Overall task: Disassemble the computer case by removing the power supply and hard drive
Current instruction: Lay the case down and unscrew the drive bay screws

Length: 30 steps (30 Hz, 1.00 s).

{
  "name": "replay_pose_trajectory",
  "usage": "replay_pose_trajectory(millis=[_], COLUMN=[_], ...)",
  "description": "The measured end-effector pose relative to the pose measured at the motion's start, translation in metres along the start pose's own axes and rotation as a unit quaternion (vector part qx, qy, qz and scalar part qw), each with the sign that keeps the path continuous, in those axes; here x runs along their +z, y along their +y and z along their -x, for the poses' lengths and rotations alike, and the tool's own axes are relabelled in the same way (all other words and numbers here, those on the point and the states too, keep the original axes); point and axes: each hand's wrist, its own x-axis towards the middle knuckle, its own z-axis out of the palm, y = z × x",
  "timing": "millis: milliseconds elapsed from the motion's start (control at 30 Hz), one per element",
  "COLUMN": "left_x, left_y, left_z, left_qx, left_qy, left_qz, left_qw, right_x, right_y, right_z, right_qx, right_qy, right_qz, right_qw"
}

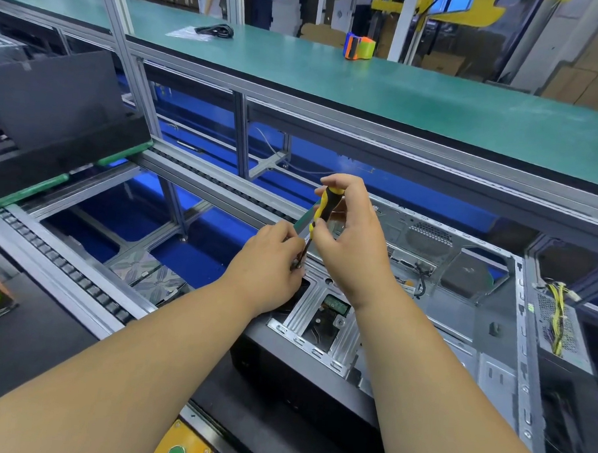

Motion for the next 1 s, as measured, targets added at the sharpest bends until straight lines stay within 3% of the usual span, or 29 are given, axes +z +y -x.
replay_pose_trajectory(millis=[367,600,767,1000], left_x=[0.0023,0.0026,0.0022,0.0028], left_y=[-0.0025,-0.0021,-0.0021,-0.0035], left_z=[0.0009,0.0001,0.0002,-0.0001], left_qx=[-0.014,-0.014,-0.012,-0.025], left_qy=[-0.008,-0.005,-0.007,-0.001], left_qz=[0.029,0.031,0.030,0.029], left_qw=[0.999,0.999,0.999,0.999], right_x=[-0.0050,-0.0015,-0.0038,-0.0015], right_y=[0.0021,0.0027,-0.0004,0.0020], right_z=[-0.0039,-0.0022,-0.0022,-0.0011], right_qx=[-0.003,0.001,0.047,0.002], right_qy=[-0.056,0.010,-0.023,0.027], right_qz=[-0.007,-0.008,-0.053,-0.015], right_qw=[0.998,1.000,0.997,1.000])
